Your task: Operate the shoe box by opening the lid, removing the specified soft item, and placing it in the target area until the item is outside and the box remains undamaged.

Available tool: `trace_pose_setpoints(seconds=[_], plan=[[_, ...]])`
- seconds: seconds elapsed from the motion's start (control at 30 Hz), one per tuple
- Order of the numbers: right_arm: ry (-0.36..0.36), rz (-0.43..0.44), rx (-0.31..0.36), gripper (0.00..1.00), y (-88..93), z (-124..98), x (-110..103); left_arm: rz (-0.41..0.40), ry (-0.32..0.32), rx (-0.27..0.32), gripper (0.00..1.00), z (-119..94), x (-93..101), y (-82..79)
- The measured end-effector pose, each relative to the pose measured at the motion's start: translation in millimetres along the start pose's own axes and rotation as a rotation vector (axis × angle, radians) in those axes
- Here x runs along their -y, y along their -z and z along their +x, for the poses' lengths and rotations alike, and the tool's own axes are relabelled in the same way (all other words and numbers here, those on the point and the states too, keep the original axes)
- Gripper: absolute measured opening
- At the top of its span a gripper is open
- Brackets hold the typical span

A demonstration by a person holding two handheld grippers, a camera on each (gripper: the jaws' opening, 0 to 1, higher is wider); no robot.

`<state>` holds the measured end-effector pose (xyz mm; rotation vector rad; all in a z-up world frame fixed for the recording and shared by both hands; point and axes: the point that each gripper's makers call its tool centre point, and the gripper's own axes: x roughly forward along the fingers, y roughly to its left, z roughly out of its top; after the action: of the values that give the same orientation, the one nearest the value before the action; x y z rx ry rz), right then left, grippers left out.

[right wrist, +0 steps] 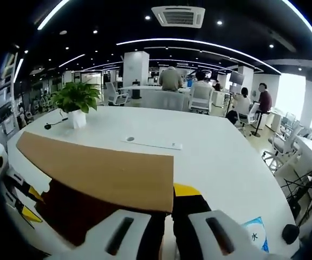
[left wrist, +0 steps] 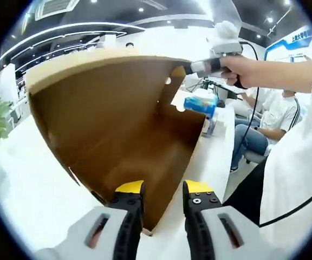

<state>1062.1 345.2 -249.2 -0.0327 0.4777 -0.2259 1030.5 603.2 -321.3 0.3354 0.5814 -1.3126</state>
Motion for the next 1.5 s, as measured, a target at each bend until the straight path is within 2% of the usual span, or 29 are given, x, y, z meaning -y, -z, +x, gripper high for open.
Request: trace_pose_setpoints(seconds=[0.1,0.2,0.27,0.47,0.67,0.83,1.0,1.17,1.3,1.5], plan=[[0.000,-0.003,-0.001,0.00,1.5,-2.3,0.0,0.010,-0.006,0.002,0.36,-3.6,1.0,1.8],[-0.003,-0.004,-0.005,0.00,4.0,-3.1,0.1,-0.029,-0.038,0.009,0.42,-10.3,4.6,-0.4],[-0.008,0.002,-0.009,0.00,7.5,-4.8,0.1,-0.058,-0.074,0.005,0.45,-15.5,-0.2,1.6],[-0.018,0.010,-0.022,0.00,15.4,-6.8,-0.4,-0.082,-0.120,0.009,0.60,-28.5,-7.9,4.3],[-0.052,0.030,-0.007,0.02,18.0,-10.7,-1.4,-0.126,-0.190,0.047,0.75,-35.0,-19.3,-2.7],[-0.072,0.028,-0.016,0.04,23.4,-12.5,-3.2,-0.108,-0.224,0.036,0.76,-36.4,-23.3,-4.7],[-0.097,0.024,-0.034,0.06,31.5,-15.7,-5.4,0.000,-0.243,-0.009,0.78,-36.0,-16.4,-5.8],[-0.121,0.026,-0.030,0.09,35.8,-19.6,-8.5,-0.003,-0.288,-0.040,0.79,-37.8,-21.9,4.4],[-0.160,0.014,-0.036,0.15,38.2,-23.6,-14.7,-0.019,-0.363,-0.032,0.79,-44.4,-34.0,4.1],[-0.162,0.015,-0.046,0.16,44.8,-26.4,-14.1,0.009,-0.366,-0.007,0.76,-48.0,-36.2,-5.6]])
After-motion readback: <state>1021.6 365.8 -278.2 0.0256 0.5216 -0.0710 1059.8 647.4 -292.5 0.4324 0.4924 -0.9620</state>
